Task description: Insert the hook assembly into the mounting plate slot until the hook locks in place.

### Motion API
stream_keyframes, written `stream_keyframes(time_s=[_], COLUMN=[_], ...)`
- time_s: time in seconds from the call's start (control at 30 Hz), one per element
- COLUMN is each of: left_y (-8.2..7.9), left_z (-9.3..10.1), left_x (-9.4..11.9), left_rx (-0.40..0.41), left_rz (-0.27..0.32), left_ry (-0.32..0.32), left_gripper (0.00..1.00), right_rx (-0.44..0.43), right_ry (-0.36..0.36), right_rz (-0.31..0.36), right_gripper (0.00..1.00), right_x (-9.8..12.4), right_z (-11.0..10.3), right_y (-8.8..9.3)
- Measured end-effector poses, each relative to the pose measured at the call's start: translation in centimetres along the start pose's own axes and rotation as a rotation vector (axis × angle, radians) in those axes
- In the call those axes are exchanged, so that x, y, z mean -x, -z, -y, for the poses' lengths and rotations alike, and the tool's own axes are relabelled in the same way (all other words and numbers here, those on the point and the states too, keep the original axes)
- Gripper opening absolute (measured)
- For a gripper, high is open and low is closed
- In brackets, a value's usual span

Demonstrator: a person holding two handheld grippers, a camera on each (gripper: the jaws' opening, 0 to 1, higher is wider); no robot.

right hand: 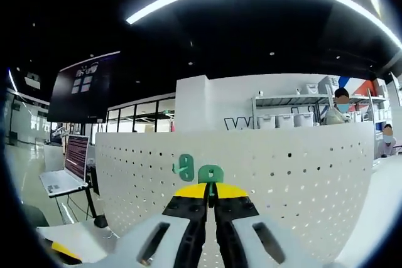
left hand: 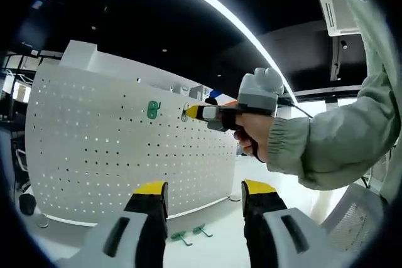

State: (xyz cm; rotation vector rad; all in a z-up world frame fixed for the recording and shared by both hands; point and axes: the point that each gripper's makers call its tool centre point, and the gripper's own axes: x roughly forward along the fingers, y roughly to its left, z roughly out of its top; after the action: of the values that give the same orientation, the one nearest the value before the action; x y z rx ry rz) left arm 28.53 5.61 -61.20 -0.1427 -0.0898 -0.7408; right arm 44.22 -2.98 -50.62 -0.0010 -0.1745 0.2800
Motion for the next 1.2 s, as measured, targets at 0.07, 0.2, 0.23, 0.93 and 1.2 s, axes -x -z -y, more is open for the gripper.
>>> stream_keyframes(time_s=[0.07, 0.2, 0.23, 0.93, 1.2], left_y=[0.0, -0.2, -0.2, -0.7, -0.8], left_z=[0.0, 0.1, 0.1, 0.4, 0.0], left_x=[0.0, 0.0, 0.0, 0.0, 0.1], left_rx=[0.002, 0.007, 0.007, -0.015, -0.010], left_rz=[0.002, 0.006, 0.009, 0.025, 0.031], left_ry=[0.002, 0.004, 0.003, 0.014, -0.002], left_gripper=[0.49, 0.49, 0.49, 0.50, 0.50], right_rx=[0.004, 0.016, 0.013, 0.010, 0.010], right_ry=[-0.002, 0.005, 0.010, 0.075, 0.083], right_rz=[0.000, -0.003, -0.005, -0.020, -0.022], right_gripper=[0.01, 0.01, 0.01, 0.01, 0.01], right_x=[-0.4, -1.0, -1.2, -3.7, -4.8], right_z=[-0.2, -0.2, -0.1, 0.7, 0.7], right_y=[-0.1, 0.0, 0.1, -0.1, -0.1])
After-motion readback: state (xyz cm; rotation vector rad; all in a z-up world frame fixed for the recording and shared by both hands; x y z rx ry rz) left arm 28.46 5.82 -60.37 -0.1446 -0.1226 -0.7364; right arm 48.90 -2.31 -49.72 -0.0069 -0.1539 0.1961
